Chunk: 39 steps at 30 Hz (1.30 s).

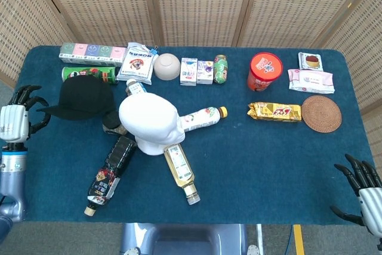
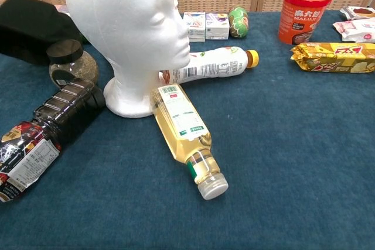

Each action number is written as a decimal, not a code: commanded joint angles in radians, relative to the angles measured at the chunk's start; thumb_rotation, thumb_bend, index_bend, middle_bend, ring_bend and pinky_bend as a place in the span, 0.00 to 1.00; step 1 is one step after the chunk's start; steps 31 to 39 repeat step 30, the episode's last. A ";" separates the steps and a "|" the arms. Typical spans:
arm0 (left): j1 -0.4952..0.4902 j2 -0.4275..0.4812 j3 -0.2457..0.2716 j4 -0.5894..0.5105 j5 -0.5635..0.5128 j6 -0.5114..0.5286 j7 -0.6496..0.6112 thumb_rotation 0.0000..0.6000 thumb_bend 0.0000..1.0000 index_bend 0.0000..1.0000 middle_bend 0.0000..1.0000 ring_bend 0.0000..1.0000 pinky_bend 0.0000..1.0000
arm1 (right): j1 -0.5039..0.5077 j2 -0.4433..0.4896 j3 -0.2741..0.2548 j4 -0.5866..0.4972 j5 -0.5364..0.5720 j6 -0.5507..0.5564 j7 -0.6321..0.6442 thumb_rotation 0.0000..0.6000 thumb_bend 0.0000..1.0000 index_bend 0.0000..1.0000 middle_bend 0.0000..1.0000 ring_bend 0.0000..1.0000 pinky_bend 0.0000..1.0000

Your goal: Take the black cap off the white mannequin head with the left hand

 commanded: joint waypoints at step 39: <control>0.376 0.656 0.192 -1.191 0.040 0.209 0.425 1.00 0.04 0.00 0.00 0.00 0.02 | -0.040 -0.057 0.094 0.056 0.094 0.129 -0.104 1.00 0.00 0.16 0.00 0.00 0.00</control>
